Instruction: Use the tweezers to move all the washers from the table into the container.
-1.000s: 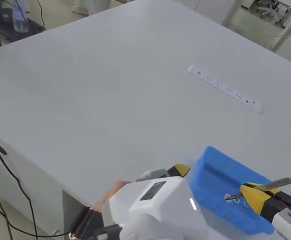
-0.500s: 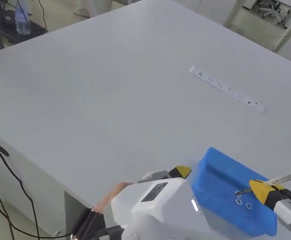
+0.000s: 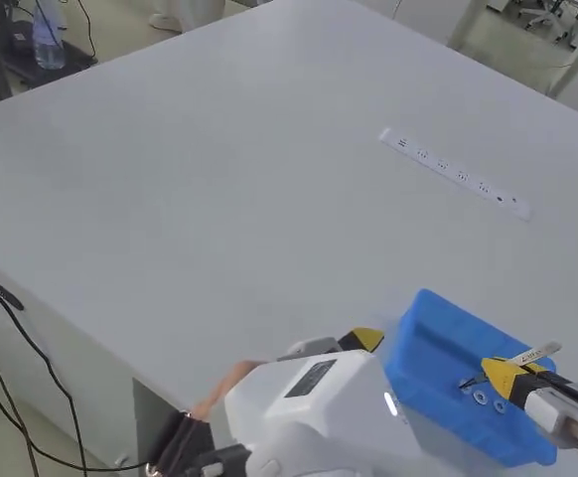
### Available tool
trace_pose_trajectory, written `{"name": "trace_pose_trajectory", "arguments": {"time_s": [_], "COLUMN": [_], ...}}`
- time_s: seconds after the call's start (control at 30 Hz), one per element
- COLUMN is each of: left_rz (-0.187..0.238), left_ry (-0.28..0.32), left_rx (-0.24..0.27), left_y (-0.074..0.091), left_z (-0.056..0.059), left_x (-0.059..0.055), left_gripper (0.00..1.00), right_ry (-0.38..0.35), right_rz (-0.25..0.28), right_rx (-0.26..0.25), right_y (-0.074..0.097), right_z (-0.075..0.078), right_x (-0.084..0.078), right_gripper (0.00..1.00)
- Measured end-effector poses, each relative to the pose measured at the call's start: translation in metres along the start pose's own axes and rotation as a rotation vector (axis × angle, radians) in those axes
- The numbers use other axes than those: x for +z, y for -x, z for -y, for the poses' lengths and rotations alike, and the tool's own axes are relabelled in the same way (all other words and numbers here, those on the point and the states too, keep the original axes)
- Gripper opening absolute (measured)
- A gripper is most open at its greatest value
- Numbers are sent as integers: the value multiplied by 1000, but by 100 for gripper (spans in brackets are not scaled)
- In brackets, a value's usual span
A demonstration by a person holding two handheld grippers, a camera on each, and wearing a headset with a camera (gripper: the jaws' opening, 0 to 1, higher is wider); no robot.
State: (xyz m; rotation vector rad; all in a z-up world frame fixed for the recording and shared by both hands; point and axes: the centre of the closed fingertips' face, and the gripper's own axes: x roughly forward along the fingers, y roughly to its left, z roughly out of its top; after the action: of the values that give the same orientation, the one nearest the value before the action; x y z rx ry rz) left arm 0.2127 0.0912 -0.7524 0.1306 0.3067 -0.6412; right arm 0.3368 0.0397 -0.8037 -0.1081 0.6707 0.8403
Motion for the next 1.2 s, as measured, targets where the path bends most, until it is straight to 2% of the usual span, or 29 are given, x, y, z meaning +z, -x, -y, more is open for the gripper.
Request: {"name": "trace_pose_trajectory", "arguments": {"time_s": [0.1, 0.17, 0.37, 0.8, 1.03, 1.2], "left_rz": [-4, -6, -8, -13, -16, -18], "left_ry": [1, 2, 2, 2, 12, 13], "left_rx": [-2, -4, -3, -6, -11, -12], "left_y": [0, 0, -1, -1, -1, 0], "left_z": [0, 1, 0, 1, 1, 1], "left_x": [-1, -1, -1, -2, -3, -3], "left_gripper": [78, 78, 78, 78, 78, 78], "right_ry": [7, 21, 34, 24, 62, 93], "right_rz": [-15, -21, -16, 1, 28, 51], "right_rx": [1, -2, 4, 4, 16, 31], "right_y": [-4, -4, -4, -6, 2, 13], "right_z": [7, 4, 10, 14, 1, -15], "right_x": [-4, -5, -6, -3, 7, 17], "right_gripper": [3, 3, 3, 3, 3, 3]}}
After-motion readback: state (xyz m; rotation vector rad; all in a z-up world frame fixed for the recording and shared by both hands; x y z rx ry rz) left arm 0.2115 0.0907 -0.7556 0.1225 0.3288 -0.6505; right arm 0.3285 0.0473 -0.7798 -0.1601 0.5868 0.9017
